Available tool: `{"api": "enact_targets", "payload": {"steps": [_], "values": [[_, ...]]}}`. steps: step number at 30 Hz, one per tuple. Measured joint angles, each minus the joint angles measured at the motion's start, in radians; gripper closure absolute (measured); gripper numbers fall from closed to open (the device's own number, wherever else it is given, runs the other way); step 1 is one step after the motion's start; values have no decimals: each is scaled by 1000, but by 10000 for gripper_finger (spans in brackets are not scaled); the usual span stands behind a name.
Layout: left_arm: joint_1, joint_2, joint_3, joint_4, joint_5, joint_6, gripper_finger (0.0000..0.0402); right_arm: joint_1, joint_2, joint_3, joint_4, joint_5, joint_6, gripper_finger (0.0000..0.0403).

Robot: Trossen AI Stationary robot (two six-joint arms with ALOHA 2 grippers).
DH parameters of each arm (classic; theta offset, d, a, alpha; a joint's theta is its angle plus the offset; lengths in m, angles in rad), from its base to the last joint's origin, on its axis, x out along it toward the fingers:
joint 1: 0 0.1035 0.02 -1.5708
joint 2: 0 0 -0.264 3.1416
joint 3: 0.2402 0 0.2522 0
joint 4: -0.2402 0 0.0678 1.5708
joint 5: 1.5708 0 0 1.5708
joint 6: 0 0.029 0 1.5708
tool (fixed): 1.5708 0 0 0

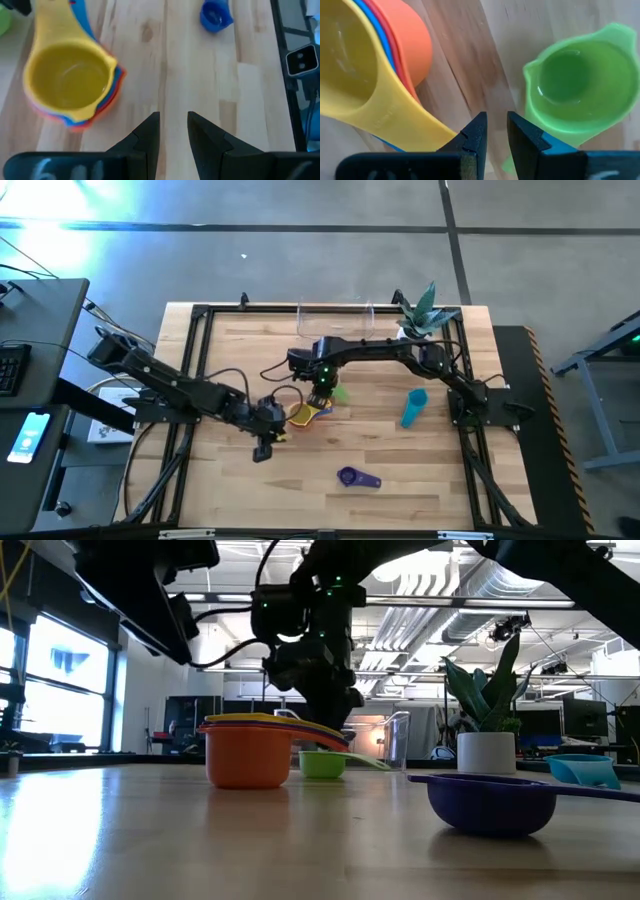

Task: Nest measuring cups in basket

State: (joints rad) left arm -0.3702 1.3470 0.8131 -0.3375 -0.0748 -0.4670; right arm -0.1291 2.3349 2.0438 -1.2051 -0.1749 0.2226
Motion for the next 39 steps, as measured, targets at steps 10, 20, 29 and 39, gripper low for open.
{"api": "enact_targets", "payload": {"steps": [10, 20, 29, 39], "values": [[41, 74, 0, 106, 70, 135, 312, 35, 0, 0, -13, -30, 16, 336], [94, 134, 0, 142, 98, 182, 312, 51, 0, 2, -19, 16, 47, 336], [88, 44, 1, 83, 66, 174, 312, 22, -1, 110, -160, 90, 57, 336], [116, -175, 0, -143, -126, 147, 312, 33, -6, 164, -311, 147, 57, 336]]}}
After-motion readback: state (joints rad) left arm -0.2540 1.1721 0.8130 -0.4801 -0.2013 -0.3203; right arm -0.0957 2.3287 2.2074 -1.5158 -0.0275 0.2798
